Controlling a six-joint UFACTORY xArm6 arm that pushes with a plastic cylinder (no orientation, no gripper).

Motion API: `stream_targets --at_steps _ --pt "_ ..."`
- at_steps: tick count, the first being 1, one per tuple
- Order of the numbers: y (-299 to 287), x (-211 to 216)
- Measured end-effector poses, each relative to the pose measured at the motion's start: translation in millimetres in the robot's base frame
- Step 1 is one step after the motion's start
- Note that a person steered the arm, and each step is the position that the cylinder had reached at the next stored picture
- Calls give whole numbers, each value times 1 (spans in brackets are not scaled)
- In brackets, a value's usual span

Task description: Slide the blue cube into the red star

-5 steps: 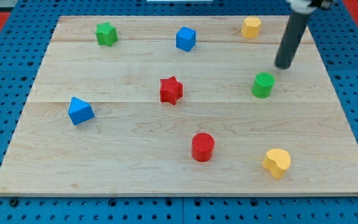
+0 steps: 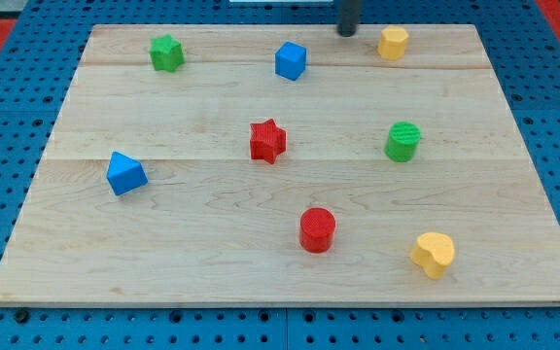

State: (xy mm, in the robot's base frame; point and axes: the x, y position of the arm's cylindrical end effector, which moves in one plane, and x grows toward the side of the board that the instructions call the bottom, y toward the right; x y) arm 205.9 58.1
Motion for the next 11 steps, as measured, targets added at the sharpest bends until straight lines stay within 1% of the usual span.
stream_targets --at_steps 1,2,3,4,5,6,7,8,9,10,11 --pt "-72 16" --pt "-85 56" --pt "-62 49" --pt "-37 17" --pt "-1 15" --pt "-30 43" --pt "-48 48" --pt "-51 53" --pt "-64 115" --pt "-46 140" --pt "-7 121"
